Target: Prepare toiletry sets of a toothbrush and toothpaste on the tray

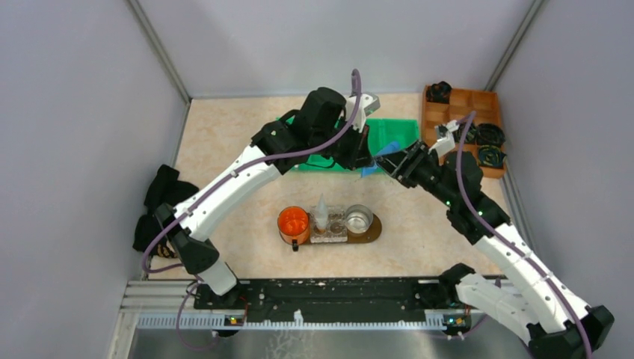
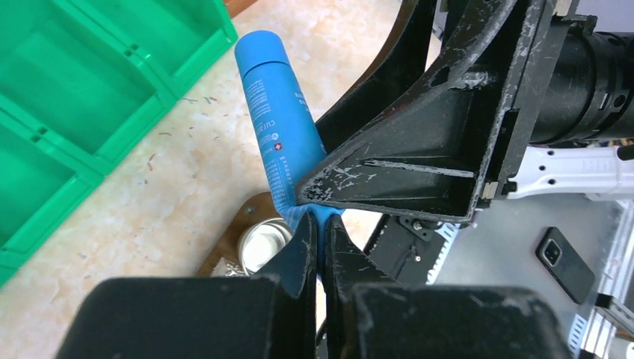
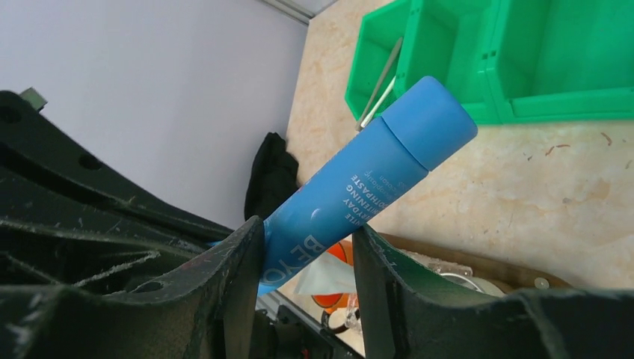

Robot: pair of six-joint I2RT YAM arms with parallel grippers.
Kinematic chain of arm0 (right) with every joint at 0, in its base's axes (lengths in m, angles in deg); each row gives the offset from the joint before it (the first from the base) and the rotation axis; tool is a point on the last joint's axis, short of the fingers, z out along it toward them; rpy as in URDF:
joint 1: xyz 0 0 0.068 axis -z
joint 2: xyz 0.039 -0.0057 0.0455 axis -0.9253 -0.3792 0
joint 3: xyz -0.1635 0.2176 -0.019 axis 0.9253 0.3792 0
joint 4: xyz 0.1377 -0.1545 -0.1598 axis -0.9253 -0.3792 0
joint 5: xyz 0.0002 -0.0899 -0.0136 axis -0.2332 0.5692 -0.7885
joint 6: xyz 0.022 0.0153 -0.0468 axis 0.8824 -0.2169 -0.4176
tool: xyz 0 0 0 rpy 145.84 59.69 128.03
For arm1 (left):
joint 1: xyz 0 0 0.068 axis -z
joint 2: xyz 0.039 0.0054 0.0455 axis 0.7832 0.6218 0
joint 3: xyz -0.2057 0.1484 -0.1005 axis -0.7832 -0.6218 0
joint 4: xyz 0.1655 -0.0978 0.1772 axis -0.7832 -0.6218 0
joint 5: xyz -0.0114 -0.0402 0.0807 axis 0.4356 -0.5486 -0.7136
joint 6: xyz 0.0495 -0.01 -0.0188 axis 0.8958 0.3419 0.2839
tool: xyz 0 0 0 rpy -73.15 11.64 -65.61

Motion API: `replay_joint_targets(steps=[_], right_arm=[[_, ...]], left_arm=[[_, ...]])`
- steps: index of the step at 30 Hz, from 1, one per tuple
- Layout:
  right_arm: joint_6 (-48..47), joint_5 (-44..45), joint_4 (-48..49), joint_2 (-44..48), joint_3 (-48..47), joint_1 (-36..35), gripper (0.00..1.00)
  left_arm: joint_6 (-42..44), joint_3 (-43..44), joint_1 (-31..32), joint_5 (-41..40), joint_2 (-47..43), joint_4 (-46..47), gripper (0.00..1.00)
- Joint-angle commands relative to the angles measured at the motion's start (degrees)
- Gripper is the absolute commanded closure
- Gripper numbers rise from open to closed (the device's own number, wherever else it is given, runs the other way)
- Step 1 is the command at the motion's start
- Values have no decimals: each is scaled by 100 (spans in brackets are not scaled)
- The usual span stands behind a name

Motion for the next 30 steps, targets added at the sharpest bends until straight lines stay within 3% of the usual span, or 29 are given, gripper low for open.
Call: replay_joint_targets(steps=[1,6,14,20,25,30], right_arm=[[-704,-1385,-1476,605,234,-419,54],[-948,-660,-1835,1137,186,-412,52],[-1009,-935,-1899,1330,207,-414,52],[-1249,-665,-2143,1512,-29,-418,53],[-2130,-199,-2661,1490,-588,-420,54],[-3230,830,-3377,871,-1289,-442,56]], left_arm=[[-22,310,-300,-679,37,2162,100],[-33,290,-319,-668,66,2177,100],[-140,-66,-495,-850,-99,2493,100],[-334,388,-675,-680,241,2127,100],[-880,1147,-920,125,796,1186,100],[-1264,1143,-1114,915,900,886,100]])
